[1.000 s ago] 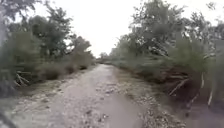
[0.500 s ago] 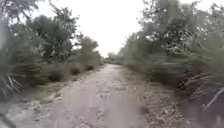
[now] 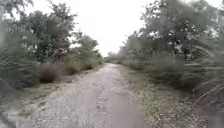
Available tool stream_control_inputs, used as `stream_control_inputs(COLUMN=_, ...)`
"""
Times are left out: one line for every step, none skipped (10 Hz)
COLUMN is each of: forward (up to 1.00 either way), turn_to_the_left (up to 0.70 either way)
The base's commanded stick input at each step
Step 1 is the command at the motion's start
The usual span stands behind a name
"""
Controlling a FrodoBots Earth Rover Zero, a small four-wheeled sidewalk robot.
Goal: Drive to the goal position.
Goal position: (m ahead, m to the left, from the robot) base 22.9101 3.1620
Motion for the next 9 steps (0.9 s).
stream_control_inputs(forward=0.7, turn_to_the_left=0.0)
stream_control_inputs(forward=0.7, turn_to_the_left=0.0)
stream_control_inputs(forward=0.7, turn_to_the_left=0.0)
stream_control_inputs(forward=0.7, turn_to_the_left=0.0)
stream_control_inputs(forward=0.7, turn_to_the_left=0.0)
stream_control_inputs(forward=0.7, turn_to_the_left=0.0)
stream_control_inputs(forward=0.7, turn_to_the_left=0.0)
stream_control_inputs(forward=0.7, turn_to_the_left=0.0)
stream_control_inputs(forward=0.7, turn_to_the_left=0.0)
